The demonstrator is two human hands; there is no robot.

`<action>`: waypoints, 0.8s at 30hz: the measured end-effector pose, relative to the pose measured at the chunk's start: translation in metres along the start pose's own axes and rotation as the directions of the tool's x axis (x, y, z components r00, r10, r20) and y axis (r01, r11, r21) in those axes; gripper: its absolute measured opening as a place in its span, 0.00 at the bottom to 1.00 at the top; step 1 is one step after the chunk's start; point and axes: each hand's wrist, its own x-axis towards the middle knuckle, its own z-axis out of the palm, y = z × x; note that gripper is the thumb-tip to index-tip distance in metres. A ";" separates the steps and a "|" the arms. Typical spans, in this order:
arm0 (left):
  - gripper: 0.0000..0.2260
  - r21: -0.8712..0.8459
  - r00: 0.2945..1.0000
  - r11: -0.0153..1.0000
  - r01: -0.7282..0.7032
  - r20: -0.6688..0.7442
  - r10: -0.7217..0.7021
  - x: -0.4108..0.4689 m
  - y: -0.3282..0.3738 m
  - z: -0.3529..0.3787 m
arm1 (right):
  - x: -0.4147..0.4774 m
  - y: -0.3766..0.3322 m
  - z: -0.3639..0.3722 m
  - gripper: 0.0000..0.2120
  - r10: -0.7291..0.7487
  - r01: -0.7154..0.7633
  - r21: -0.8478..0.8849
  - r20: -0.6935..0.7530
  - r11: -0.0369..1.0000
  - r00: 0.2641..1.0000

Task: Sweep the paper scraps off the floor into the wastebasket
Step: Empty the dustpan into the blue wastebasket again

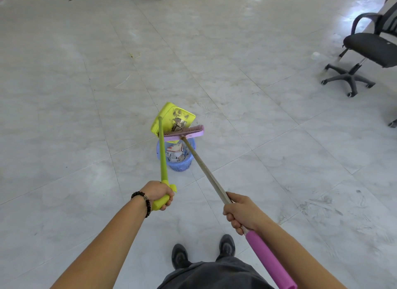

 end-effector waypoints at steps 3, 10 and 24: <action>0.04 -0.032 0.999 0.999 -0.017 -0.038 0.016 -0.002 0.002 -0.001 | 0.007 -0.003 -0.004 0.12 0.031 -0.030 0.027 -0.013 0.999 0.999; 0.05 -0.102 0.980 0.988 -0.116 -0.172 0.098 -0.016 0.003 -0.023 | 0.000 0.008 -0.037 0.11 0.078 -0.078 0.204 0.010 0.976 0.997; 0.04 -0.394 0.939 0.871 -0.293 0.053 0.340 -0.053 0.023 0.004 | -0.012 -0.013 -0.028 0.30 -0.125 -0.160 0.900 0.228 0.405 0.966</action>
